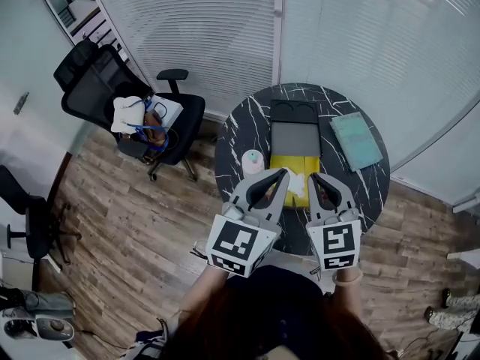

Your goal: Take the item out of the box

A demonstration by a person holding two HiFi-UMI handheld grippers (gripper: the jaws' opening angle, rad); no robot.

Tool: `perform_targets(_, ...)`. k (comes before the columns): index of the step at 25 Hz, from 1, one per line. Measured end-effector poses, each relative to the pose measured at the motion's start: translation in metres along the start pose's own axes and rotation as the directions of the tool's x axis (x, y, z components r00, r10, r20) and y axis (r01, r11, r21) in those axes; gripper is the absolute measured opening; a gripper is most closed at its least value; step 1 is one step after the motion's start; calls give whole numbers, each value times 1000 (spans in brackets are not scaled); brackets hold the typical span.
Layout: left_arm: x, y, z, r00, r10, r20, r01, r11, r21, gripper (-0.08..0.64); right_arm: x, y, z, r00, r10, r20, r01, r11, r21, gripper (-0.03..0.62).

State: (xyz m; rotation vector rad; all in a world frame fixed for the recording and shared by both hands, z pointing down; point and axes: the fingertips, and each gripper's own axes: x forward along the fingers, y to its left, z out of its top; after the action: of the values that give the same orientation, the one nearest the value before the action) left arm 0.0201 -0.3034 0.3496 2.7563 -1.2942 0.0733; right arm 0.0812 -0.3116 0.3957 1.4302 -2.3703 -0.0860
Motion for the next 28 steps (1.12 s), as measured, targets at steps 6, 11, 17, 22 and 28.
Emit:
perform_targets(6,15,8,0,1000,12,-3,-12,1000,0,26,19,-3,-16,998,40,-40,-40,999,-14,26)
perform_targets(11,24,13,1,1000,19,-5,-19,1000,-7,26,33,-4,-31,994,73,-81,-75,997,-24,26)
perform_targets(17,37,21,-4,999,37,-18,-37,999,-9,26,52,-2,-52,985,119,-128,-126,991,-44,26)
perform_targets(22,44,26,-2,999,46,-17,-46,999,-7,26,65,4,-67,972,160,-169,-173,983,-61,26)
perform_targets(28,54,32,-4,998,55,-18,-55,998,-8,26,79,4,-83,958,184,-221,-210,973,-97,26)
